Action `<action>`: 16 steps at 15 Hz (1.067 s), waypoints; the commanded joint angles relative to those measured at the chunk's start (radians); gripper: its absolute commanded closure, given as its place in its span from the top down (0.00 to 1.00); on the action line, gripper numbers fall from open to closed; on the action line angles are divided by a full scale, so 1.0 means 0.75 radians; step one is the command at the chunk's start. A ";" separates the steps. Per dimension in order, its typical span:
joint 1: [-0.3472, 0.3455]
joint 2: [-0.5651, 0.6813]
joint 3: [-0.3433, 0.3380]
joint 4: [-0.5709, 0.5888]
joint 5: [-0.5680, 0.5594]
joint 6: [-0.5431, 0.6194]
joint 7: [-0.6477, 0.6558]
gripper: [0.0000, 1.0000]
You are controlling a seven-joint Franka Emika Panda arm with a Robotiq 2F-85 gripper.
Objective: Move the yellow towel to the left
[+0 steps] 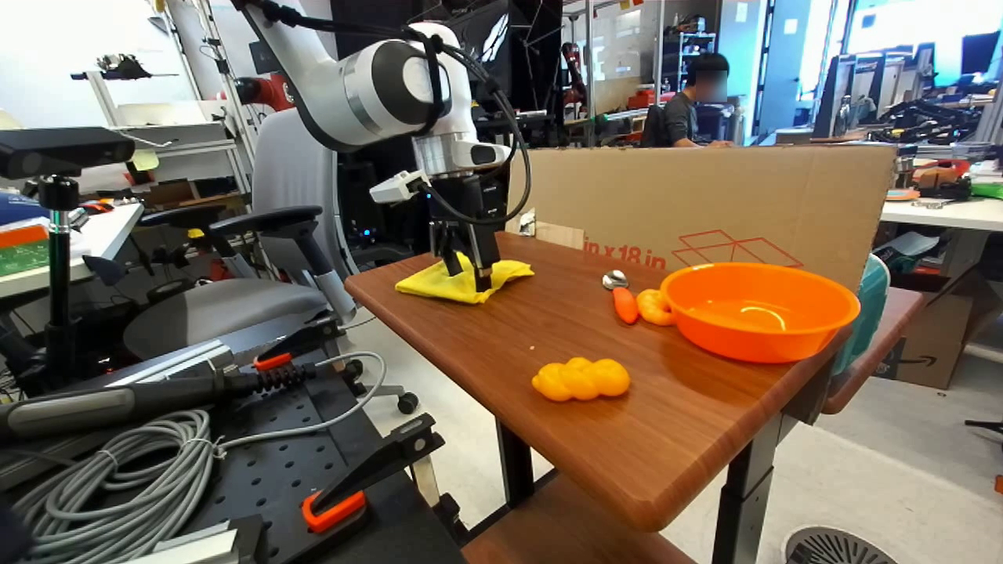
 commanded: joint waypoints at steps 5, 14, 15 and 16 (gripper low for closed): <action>0.067 0.038 0.036 0.057 -0.009 -0.002 0.081 1.00; 0.035 -0.132 0.107 -0.032 0.041 0.024 0.044 1.00; 0.028 -0.159 0.119 -0.046 0.047 0.031 0.039 1.00; 0.019 -0.190 0.133 -0.062 0.055 0.034 0.033 1.00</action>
